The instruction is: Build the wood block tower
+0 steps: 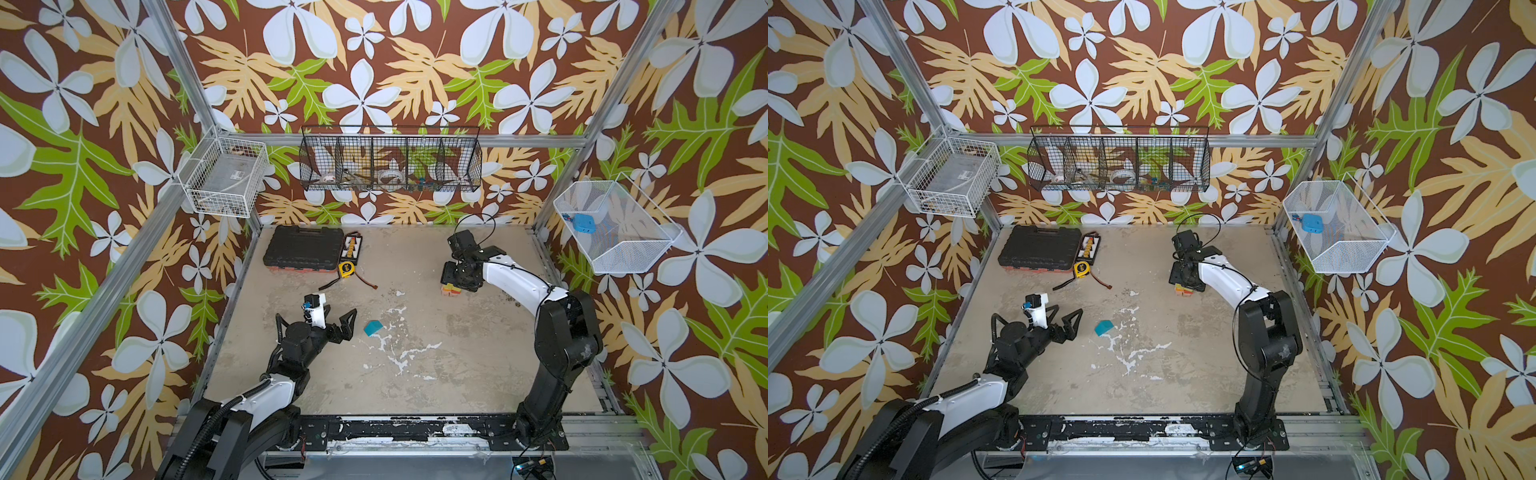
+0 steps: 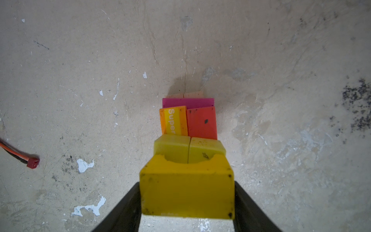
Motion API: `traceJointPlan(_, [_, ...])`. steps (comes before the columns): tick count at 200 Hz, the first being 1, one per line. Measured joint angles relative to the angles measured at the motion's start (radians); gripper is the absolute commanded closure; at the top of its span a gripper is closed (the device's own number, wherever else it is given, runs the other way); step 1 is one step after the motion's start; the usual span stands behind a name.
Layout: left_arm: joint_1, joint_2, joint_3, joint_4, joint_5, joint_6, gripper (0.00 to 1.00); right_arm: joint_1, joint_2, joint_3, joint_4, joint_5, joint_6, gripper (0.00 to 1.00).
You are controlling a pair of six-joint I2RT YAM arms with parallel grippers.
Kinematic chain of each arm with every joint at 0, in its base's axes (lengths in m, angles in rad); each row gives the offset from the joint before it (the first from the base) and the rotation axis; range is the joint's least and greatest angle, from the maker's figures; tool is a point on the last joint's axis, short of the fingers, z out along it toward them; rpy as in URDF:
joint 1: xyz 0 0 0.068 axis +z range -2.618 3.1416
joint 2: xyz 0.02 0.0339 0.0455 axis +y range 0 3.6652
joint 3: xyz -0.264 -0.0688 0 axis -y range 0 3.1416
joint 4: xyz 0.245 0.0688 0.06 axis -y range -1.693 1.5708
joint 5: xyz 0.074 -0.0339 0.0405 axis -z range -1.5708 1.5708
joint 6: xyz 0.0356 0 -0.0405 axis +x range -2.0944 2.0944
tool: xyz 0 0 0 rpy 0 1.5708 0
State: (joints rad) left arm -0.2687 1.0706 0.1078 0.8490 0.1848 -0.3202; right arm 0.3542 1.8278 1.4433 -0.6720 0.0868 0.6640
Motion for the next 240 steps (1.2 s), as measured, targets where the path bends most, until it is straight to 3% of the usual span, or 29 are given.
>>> traceJointPlan(32, [0.000,0.001,0.003,0.000,0.000,0.000,0.00,0.000,-0.061,-0.024,0.018,0.000,-0.025,0.14])
traceJointPlan(61, [0.000,0.002,0.004,0.000,0.000,0.000,0.00,0.001,-0.123,-0.061,0.035,0.019,-0.046,0.12])
traceJointPlan(125, [0.000,0.003,0.004,0.000,0.000,0.000,0.00,0.026,-0.230,-0.244,0.097,0.019,-0.095,0.25])
traceJointPlan(148, [0.000,0.003,0.004,0.000,0.000,0.000,0.00,0.024,-0.219,-0.265,0.113,0.010,-0.107,0.37])
traceJointPlan(240, [0.000,0.007,0.006,0.000,0.000,0.000,0.00,0.017,-0.127,-0.201,0.140,0.010,-0.121,0.38])
